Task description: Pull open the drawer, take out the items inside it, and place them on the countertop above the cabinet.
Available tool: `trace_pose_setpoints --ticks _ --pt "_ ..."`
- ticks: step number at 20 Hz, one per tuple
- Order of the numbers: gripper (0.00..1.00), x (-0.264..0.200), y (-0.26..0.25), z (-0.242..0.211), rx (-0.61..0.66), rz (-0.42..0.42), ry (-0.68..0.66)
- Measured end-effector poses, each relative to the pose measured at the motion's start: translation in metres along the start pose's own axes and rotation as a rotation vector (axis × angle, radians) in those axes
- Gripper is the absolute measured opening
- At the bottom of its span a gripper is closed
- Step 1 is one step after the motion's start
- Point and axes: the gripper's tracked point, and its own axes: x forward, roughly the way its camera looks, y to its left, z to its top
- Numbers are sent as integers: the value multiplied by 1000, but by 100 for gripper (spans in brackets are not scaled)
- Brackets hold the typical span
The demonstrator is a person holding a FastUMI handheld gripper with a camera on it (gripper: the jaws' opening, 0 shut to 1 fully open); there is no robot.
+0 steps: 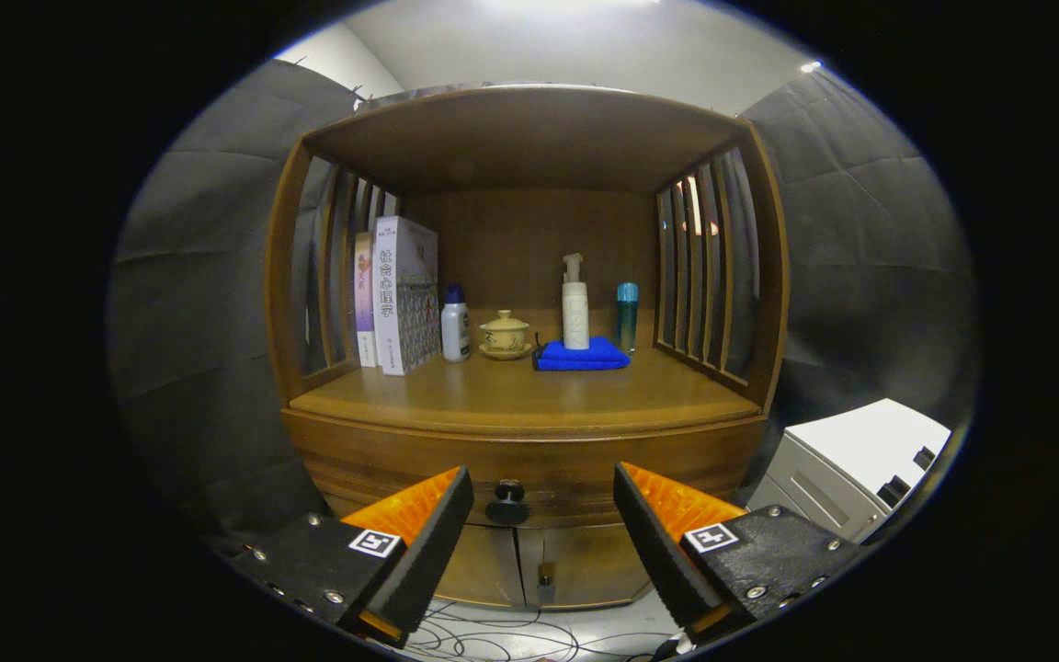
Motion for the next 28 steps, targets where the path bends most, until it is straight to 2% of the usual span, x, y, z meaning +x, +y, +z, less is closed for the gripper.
trace_pose_setpoints --ticks 7,14,17,19,21,25,26,28 --pt "96 30 22 -29 -27 -18 12" --pt "97 79 38 -76 -98 -6 131" --pt "95 82 39 -76 -93 2 129" --pt "90 90 41 -76 -76 9 121" --pt "81 99 35 -76 -81 -13 122" --pt "55 103 29 -81 -101 -26 125" --pt "50 104 28 -81 -90 -20 117" --pt "49 103 27 -82 -69 -17 104"
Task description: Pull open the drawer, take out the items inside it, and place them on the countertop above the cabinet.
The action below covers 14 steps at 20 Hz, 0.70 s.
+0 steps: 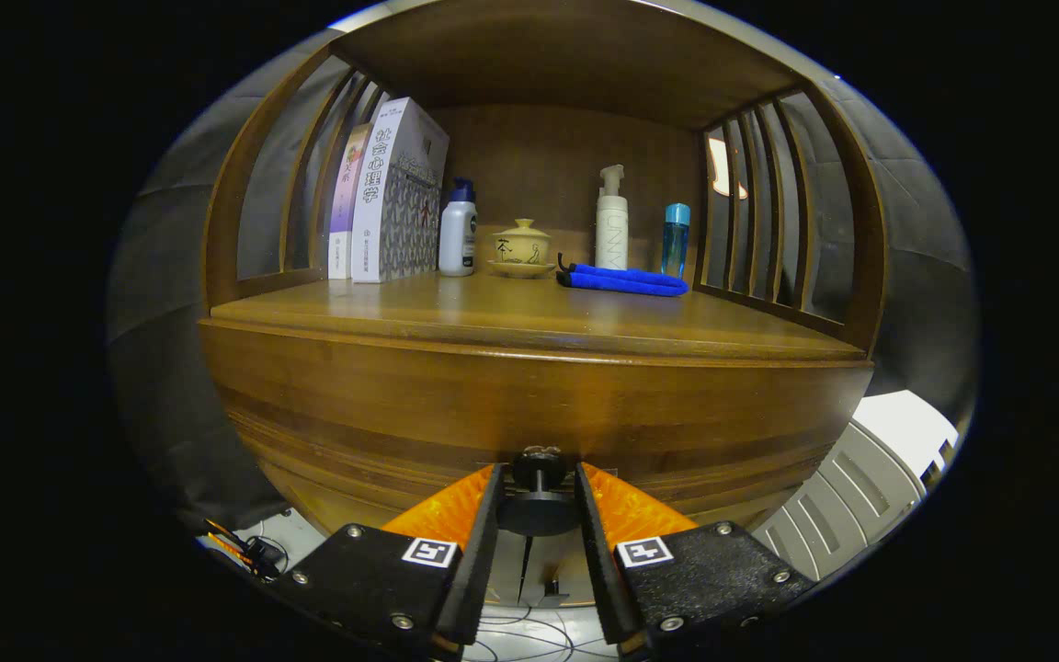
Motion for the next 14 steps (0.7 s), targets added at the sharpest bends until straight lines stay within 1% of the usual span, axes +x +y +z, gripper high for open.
trace_pose_setpoints --ticks 4,7,9,14 --pt "41 1 -1 -2 1 -3 3" --pt "31 2 -1 -4 2 6 9" --pt "29 -2 -1 -5 1 11 17" --pt "29 -25 -4 -14 13 15 7"
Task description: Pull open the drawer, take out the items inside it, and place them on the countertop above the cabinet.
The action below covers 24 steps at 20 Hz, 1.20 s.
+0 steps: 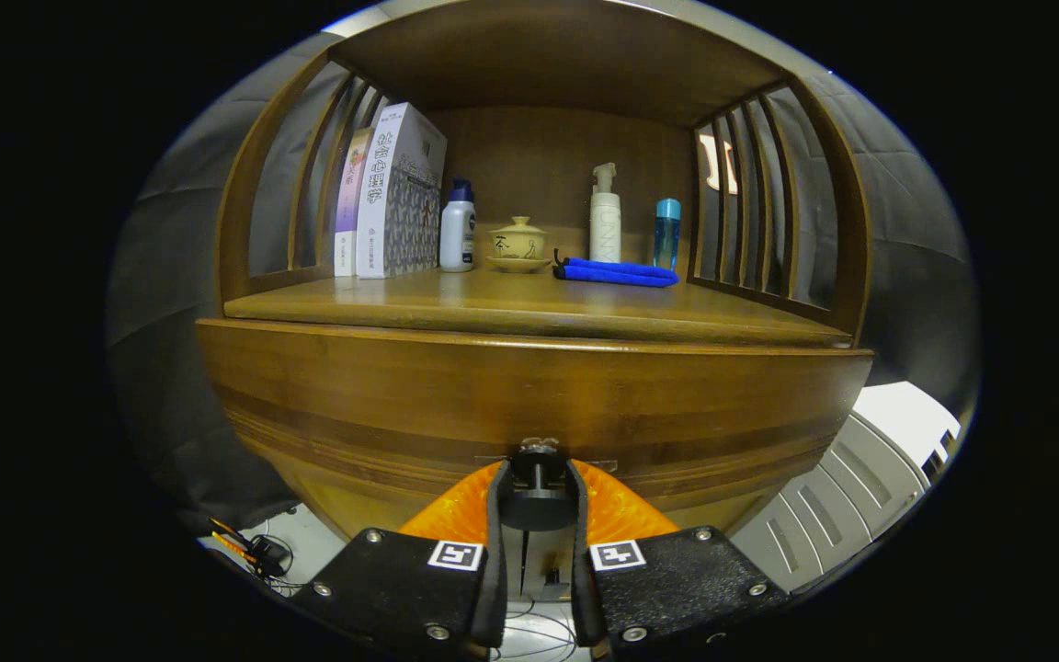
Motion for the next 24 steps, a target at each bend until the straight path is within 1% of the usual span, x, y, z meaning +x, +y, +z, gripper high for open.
trace_pose_setpoints --ticks 3,8,16,21,24 --pt "29 -19 -1 -6 26 0 11" --pt "28 -56 -1 -18 35 3 25" --pt "28 -114 2 -42 54 2 84" --pt "28 -139 3 -54 54 17 104" --pt "29 -146 4 -57 34 32 90"
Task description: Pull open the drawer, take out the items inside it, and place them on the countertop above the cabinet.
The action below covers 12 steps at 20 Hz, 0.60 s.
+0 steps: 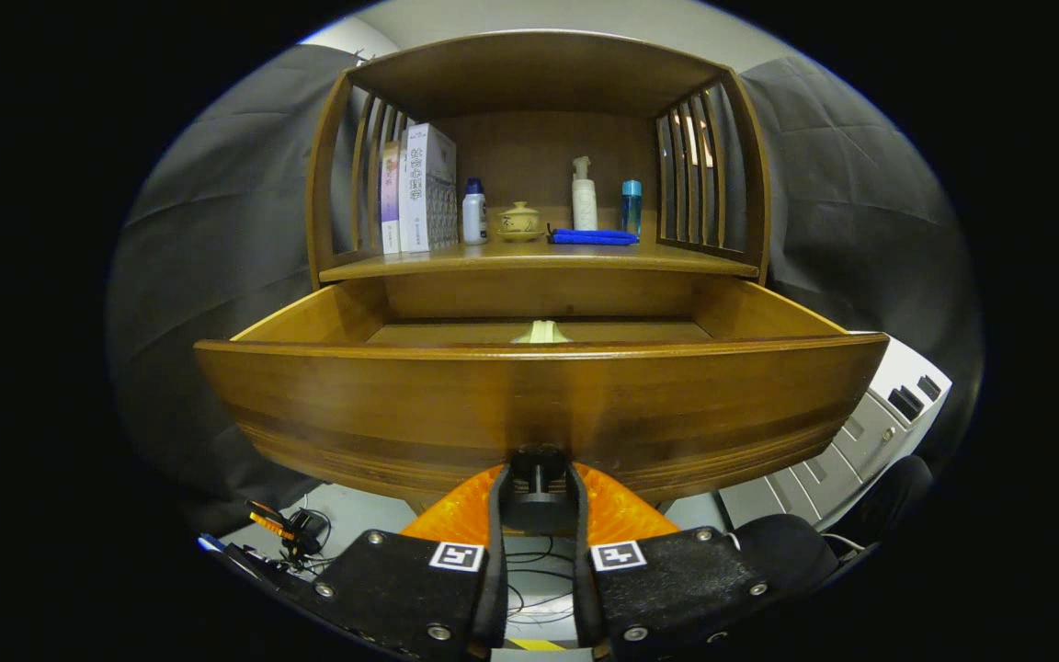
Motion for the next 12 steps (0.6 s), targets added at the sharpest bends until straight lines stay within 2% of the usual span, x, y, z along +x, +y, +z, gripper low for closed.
trace_pose_setpoints --ticks 5,8,10,12 --pt "45 -3 4 0 -33 65 -4" --pt "75 -14 18 3 -36 160 -15" --pt "96 -23 20 21 -32 185 -63" --pt "95 -34 16 45 -9 184 -116"
